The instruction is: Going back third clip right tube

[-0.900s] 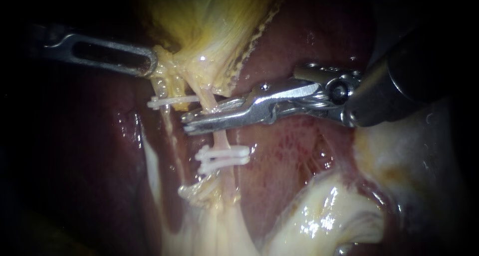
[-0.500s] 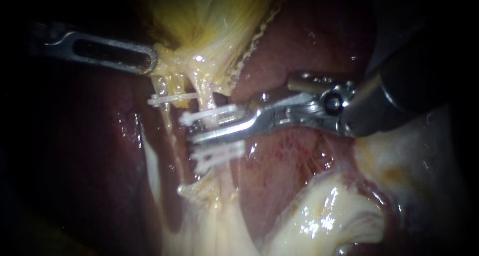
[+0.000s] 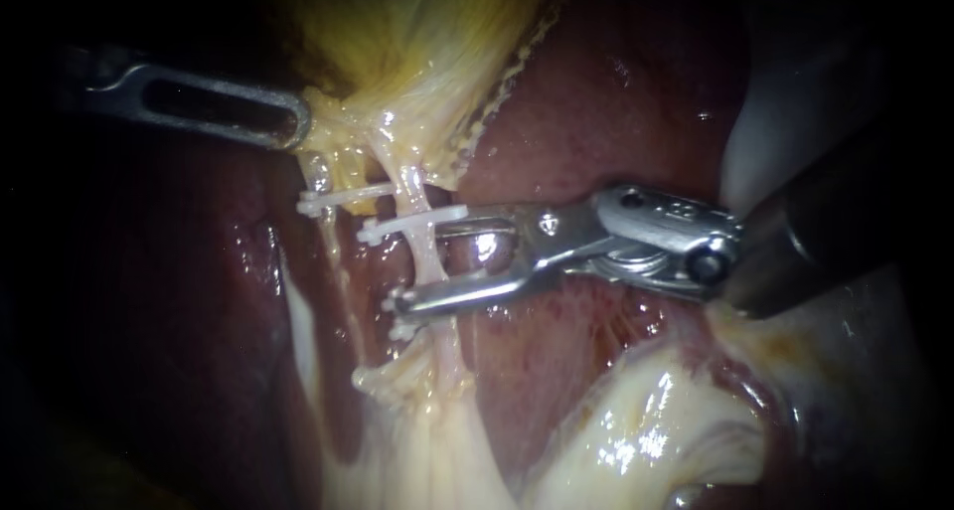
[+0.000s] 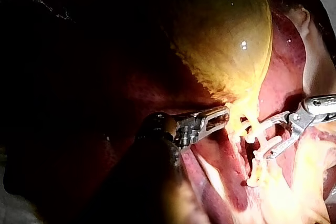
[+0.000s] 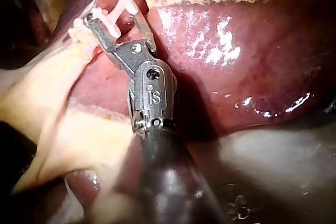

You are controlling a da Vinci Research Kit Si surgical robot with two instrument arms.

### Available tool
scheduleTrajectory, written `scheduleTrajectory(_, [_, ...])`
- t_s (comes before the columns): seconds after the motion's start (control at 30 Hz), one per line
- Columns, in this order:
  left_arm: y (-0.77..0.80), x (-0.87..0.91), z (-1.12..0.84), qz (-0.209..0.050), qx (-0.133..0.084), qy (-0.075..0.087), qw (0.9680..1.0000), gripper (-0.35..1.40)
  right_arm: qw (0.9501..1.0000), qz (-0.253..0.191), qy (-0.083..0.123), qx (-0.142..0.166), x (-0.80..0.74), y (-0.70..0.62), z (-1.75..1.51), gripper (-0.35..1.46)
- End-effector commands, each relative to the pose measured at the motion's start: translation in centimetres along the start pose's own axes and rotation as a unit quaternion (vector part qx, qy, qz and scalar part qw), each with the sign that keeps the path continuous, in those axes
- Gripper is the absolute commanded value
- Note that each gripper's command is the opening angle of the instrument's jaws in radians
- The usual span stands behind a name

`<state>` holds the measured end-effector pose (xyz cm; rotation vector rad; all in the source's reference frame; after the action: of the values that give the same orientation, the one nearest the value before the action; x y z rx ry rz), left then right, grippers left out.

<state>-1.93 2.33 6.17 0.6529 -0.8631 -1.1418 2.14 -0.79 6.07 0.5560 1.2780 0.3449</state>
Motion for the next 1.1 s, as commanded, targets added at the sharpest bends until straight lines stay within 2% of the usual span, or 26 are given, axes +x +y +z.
scheduleTrajectory(0.03, [0.00,0.00,-0.01,-0.002,0.000,0.000,1.0000,-0.35,0.9999,-0.014,-0.007,-0.002,0.02,-0.02,-0.05,0.50])
scheduleTrajectory(0.17, [0.01,0.00,-0.02,-0.001,0.000,0.000,1.0000,-0.35,0.9973,-0.070,-0.019,-0.010,0.11,-0.09,-0.34,0.50])
scheduleTrajectory(0.27, [0.02,0.00,-0.02,-0.001,0.000,0.000,1.0000,-0.35,0.9946,-0.101,-0.020,-0.015,0.17,-0.12,-0.55,0.50])
scheduleTrajectory(0.47, [0.03,0.00,-0.02,-0.001,0.000,0.000,1.0000,-0.35,0.9897,-0.139,-0.023,-0.028,0.19,-0.23,-0.91,0.50])
scheduleTrajectory(0.7, [0.05,0.01,-0.01,-0.003,0.001,0.001,1.0000,-0.35,0.9878,-0.139,-0.050,-0.049,0.18,-0.37,-1.12,0.50])
scheduleTrajectory(0.93, [0.06,0.05,0.07,-0.002,-0.003,-0.002,1.0000,-0.35,0.9875,-0.139,-0.050,-0.056,0.22,-0.43,-1.20,0.50])
scheduleTrajectory(1.1, [0.04,0.12,0.29,0.000,0.001,0.000,1.0000,-0.35,0.9875,-0.139,-0.050,-0.056,0.23,-0.47,-1.21,0.50])
